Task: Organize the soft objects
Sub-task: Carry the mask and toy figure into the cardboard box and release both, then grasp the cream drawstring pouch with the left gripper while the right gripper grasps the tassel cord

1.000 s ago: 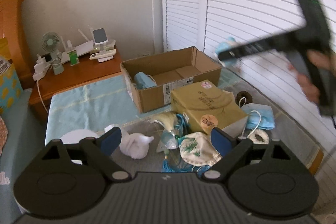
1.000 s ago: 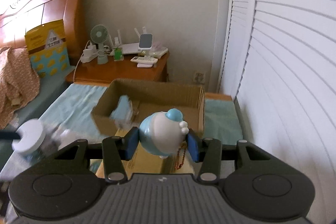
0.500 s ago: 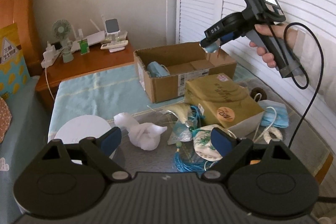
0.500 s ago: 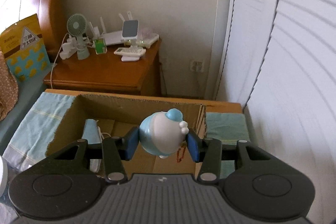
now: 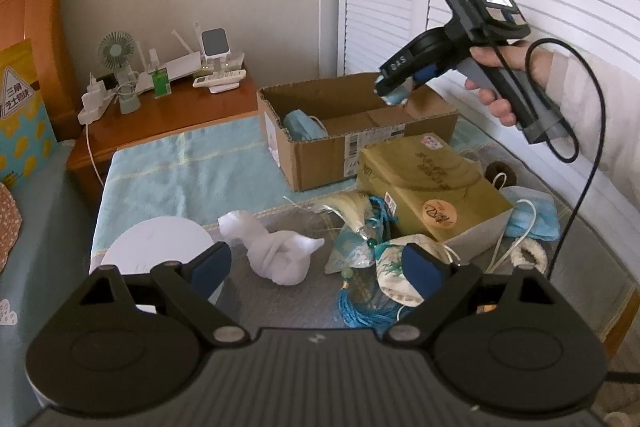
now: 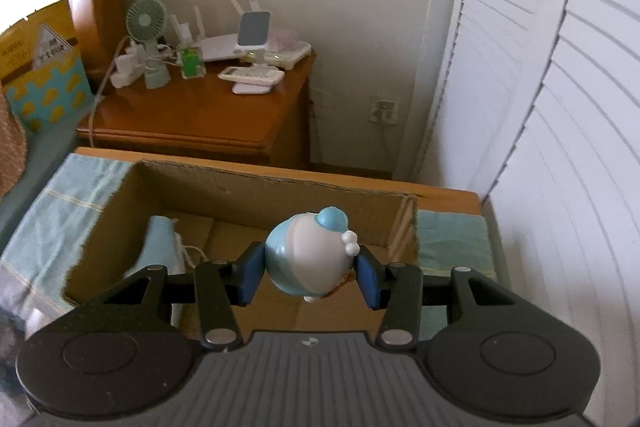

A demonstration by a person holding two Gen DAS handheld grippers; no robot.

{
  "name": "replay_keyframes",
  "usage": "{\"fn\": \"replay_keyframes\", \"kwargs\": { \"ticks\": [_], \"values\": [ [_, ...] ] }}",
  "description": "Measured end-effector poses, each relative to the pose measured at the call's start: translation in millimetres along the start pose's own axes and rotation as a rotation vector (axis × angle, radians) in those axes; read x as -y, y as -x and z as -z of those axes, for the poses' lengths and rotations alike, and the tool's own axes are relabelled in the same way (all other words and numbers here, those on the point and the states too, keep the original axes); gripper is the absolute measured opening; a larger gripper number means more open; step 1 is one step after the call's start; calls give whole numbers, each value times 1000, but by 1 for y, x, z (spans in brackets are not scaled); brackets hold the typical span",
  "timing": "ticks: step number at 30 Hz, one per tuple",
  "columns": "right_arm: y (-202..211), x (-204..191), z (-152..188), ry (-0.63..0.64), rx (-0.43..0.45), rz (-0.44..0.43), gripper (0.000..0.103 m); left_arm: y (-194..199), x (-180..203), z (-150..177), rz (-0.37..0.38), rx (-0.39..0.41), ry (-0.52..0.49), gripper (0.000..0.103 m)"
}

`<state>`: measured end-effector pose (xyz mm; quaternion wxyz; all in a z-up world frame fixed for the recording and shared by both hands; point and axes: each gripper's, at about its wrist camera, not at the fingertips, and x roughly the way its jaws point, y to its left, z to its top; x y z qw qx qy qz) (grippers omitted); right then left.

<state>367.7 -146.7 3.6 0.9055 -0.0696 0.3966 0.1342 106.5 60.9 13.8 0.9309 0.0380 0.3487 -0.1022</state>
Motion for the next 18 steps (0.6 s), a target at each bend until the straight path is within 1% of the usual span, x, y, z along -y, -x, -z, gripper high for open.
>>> {"fn": "replay_keyframes", "kwargs": {
  "ticks": [1, 2, 3, 4, 5, 6, 7, 8, 9, 12, 15, 18],
  "values": [
    [0, 2, 1, -6, -6, 9, 54, -1, 0, 0, -2, -3, -1, 92],
    [1, 5, 3, -11, -5, 20, 57, -2, -1, 0, -4, -5, 1, 92],
    [3, 7, 5, -16, -3, 34, 65, -2, -1, 0, -5, -8, 3, 92],
    [6, 9, 7, -22, 0, 29, 67, -2, -2, 0, -4, -7, 3, 92],
    [9, 10, 9, -30, 4, 15, 73, -2, -2, 0, -3, -7, 3, 92],
    [14, 11, 10, -38, 12, 13, 86, -1, -2, 0, -2, -6, 1, 92],
    [19, 11, 12, -40, 30, 26, 92, 0, -2, 0, -2, -4, 0, 92],
    [25, 9, 14, -36, 50, 37, 102, 0, -2, 1, -3, -5, 1, 92],
    [31, 8, 16, -34, 68, 38, 103, 0, -2, 1, -5, -8, 4, 92],
    [48, 4, 23, -35, 80, 3, 103, 3, -1, 2, -6, -8, 6, 93],
    [65, -5, 32, -13, 100, 16, 103, 6, 1, 3, -5, -8, 6, 93],
    [83, -13, 45, -4, 118, 4, 103, 10, 4, 6, -3, -6, -1, 94]
  ]
}}
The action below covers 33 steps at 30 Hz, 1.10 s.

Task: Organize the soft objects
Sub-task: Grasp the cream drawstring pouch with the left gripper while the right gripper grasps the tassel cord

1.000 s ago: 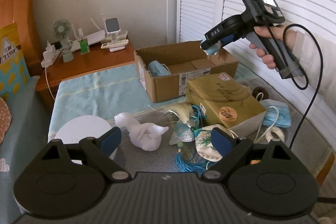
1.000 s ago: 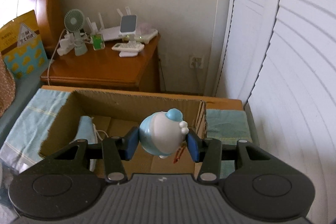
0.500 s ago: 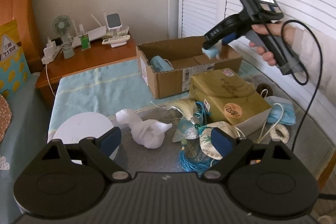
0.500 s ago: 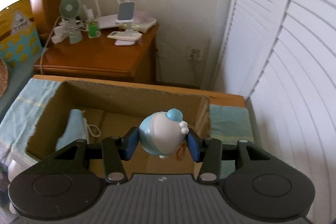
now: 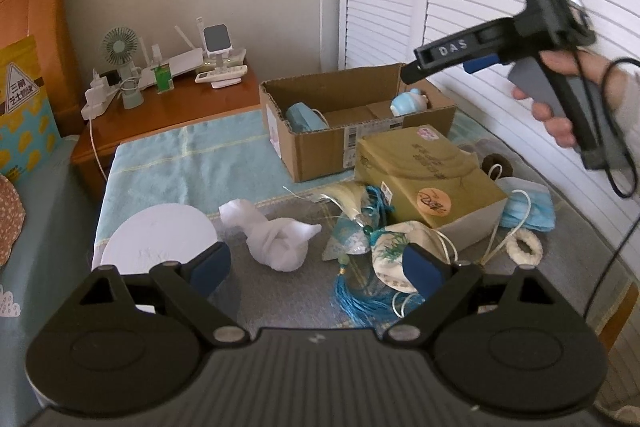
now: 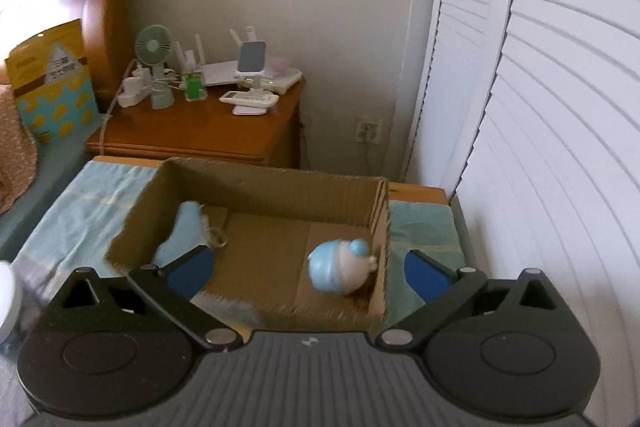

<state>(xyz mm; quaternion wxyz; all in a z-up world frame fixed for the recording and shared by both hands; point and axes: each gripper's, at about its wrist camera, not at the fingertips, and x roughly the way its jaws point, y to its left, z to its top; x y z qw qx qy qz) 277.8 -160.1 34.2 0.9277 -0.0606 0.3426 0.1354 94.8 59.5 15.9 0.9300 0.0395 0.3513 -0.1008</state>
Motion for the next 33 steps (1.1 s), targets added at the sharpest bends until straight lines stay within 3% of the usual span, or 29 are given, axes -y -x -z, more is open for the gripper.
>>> {"fn": "replay_keyframes", "kwargs": {
  "ticks": [10, 16, 20, 27, 33],
  "values": [
    [64, -25, 62, 6, 40, -36, 103, 3, 9, 13, 35, -26, 5, 96],
    [87, -25, 103, -14, 14, -50, 103, 0, 10, 25, 70, -46, 33, 96],
    [93, -24, 132, -4, -15, -32, 103, -2, 14, 34, 95, -50, 37, 98],
    [91, -19, 175, -11, -99, -15, 103, -4, 30, 44, 70, -22, -69, 100],
    [84, -18, 195, -9, -150, -30, 103, -13, 33, 43, 117, -34, -92, 100]
  ]
}}
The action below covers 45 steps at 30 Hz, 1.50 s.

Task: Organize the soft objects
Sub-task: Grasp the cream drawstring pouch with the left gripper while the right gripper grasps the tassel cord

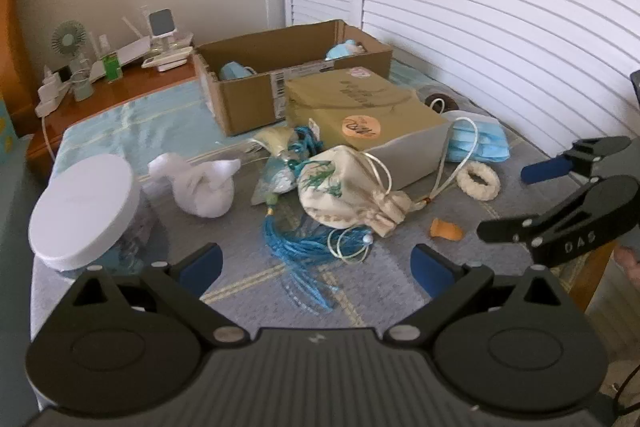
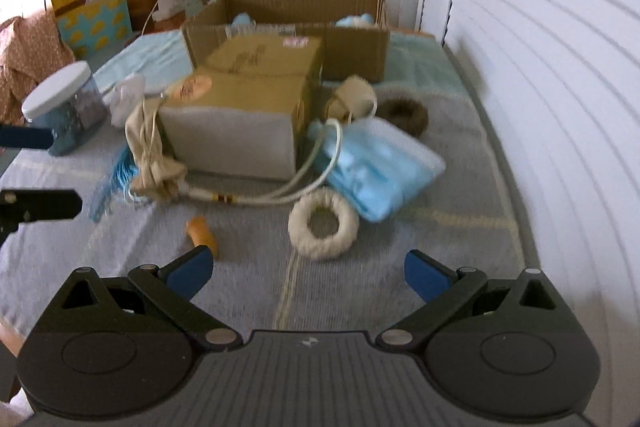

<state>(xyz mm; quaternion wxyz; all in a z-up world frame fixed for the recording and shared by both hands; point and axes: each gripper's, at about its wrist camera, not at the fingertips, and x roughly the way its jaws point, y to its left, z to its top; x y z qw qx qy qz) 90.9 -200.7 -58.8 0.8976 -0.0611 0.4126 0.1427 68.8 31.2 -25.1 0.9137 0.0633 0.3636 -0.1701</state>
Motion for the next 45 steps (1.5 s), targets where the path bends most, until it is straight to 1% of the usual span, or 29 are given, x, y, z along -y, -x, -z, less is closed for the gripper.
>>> {"fn": "replay_keyframes", "kwargs": {
  "ticks": [5, 10, 15, 18, 22, 24, 27, 28, 31, 33, 39, 43, 45],
  "values": [
    [-3, 1, 4, 28, -4, -12, 103, -10, 2, -5, 12, 17, -60, 100],
    [-3, -5, 8, 109, -5, -8, 103, -25, 6, -10, 33, 38, -136, 99],
    [-2, -4, 8, 112, 3, -21, 103, -39, 10, -13, 82, 42, -171, 97],
    [-2, -4, 9, 114, 9, -24, 103, -47, 13, -15, 93, 35, -189, 97],
    [-2, -3, 9, 119, 14, -29, 103, -57, 12, -19, 111, 29, -182, 91],
    [-3, -2, 10, 122, 18, -32, 103, -60, 13, -20, 107, 35, -185, 86],
    [-2, -2, 11, 125, 25, -35, 103, -62, 13, -21, 115, 35, -184, 85],
    [-2, -2, 11, 125, 26, -34, 103, -62, 13, -21, 118, 34, -185, 82],
    [-2, -2, 12, 125, 32, -35, 103, -60, 13, -21, 125, 36, -183, 77],
    [-2, -2, 12, 125, 35, -34, 103, -58, 14, -22, 130, 43, -176, 76],
    [-2, -2, 13, 124, 38, -34, 103, -37, 18, -27, 113, 66, -158, 75],
    [-1, -2, 13, 121, 41, -32, 103, -18, 21, -28, 80, 51, -150, 75],
    [-1, -2, 14, 119, 45, -30, 103, -11, 22, -27, 76, 36, -137, 75]
  ]
}}
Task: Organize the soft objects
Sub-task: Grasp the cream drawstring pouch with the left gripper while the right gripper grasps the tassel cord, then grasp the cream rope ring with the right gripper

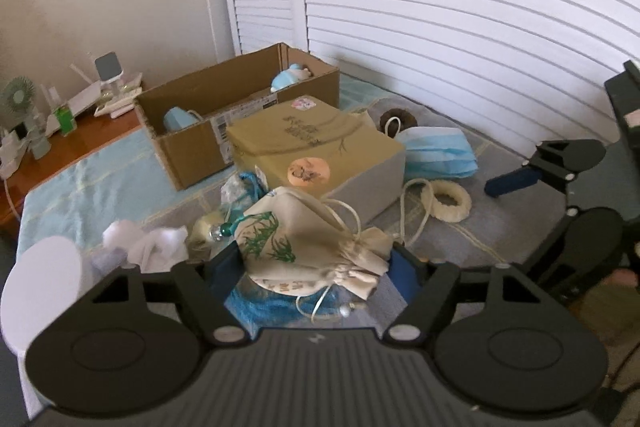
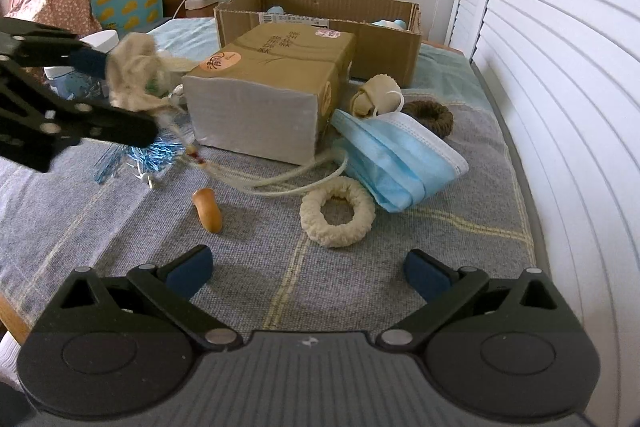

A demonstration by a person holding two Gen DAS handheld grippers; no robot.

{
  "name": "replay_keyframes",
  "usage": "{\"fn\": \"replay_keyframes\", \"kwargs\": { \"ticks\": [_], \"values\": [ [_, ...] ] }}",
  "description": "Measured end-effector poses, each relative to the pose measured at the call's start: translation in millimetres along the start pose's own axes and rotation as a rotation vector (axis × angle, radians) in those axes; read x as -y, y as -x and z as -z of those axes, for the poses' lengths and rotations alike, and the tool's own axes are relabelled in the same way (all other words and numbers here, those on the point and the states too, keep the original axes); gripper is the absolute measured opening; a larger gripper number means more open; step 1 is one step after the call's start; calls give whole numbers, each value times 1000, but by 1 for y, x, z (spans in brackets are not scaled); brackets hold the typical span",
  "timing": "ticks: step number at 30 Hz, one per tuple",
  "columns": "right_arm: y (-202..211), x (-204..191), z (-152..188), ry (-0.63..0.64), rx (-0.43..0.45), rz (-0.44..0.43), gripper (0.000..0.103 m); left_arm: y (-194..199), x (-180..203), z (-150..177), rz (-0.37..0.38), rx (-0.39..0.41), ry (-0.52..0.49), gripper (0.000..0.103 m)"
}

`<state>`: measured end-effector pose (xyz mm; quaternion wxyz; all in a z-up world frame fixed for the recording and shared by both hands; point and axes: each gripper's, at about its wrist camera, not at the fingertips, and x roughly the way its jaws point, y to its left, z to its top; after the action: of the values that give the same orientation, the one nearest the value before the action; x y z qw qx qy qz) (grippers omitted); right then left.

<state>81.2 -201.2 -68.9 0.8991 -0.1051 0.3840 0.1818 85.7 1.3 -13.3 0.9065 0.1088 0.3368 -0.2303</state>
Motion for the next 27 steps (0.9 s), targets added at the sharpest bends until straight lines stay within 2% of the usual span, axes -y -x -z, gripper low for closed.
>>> {"fn": "replay_keyframes", "kwargs": {
  "ticks": [9, 17, 19, 21, 25, 27],
  "values": [
    [0, -1, 1, -7, 14, 9, 103, 35, 2, 8, -56, -15, 66, 75],
    [-6, -2, -7, -3, 14, 29, 103, 32, -5, 14, -83, -38, 115, 75],
    [-7, -1, -10, -2, 20, 37, 101, 32, -7, 15, -82, -34, 121, 75],
    [-9, -1, -12, -8, 24, 33, 91, 31, -8, 14, -78, -30, 121, 75],
    [-12, 0, -16, -18, 30, 41, 85, 28, -9, 15, -72, -32, 121, 75],
    [-12, 0, -17, -24, 39, 40, 77, 27, -9, 15, -70, -35, 120, 75]
  ]
}}
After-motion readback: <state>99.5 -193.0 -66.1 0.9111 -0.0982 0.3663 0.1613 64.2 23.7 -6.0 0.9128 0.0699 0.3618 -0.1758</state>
